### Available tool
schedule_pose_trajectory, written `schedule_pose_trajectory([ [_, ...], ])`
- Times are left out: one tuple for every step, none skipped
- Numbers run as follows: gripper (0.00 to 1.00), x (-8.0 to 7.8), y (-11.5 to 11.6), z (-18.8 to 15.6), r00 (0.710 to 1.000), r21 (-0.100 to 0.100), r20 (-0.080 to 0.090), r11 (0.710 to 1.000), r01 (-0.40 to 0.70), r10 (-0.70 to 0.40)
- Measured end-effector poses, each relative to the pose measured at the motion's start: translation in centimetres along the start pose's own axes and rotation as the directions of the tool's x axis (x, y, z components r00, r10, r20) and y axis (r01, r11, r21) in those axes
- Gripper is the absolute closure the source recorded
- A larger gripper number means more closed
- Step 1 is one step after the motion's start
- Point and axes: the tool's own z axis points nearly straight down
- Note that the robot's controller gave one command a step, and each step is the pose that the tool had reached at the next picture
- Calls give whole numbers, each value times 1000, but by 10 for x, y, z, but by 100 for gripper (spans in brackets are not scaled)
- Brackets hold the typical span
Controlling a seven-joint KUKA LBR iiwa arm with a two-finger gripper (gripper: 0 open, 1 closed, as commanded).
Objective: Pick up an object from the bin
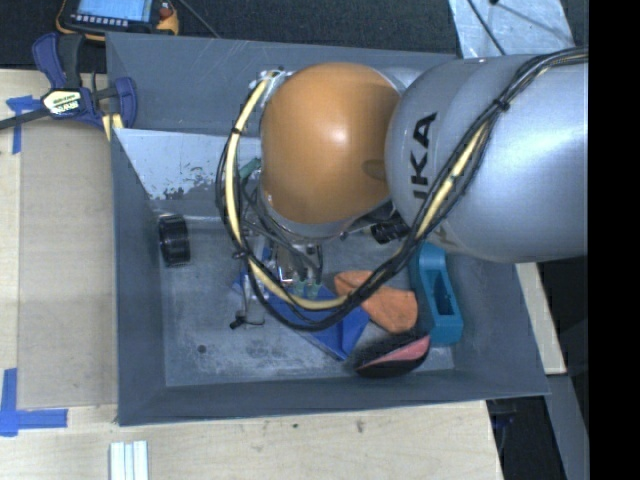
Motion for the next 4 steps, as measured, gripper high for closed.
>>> schedule_pose_trajectory([
  [0,-9,-38,21,998,-2,2,998,67,-67],
  [0,-34,-74,30,999,1,2,999,49,-49],
  [0,-26,-86,45,1000,1,1,1000,24,-24],
  [0,-20,-118,88,999,-1,5,999,-41,41],
])
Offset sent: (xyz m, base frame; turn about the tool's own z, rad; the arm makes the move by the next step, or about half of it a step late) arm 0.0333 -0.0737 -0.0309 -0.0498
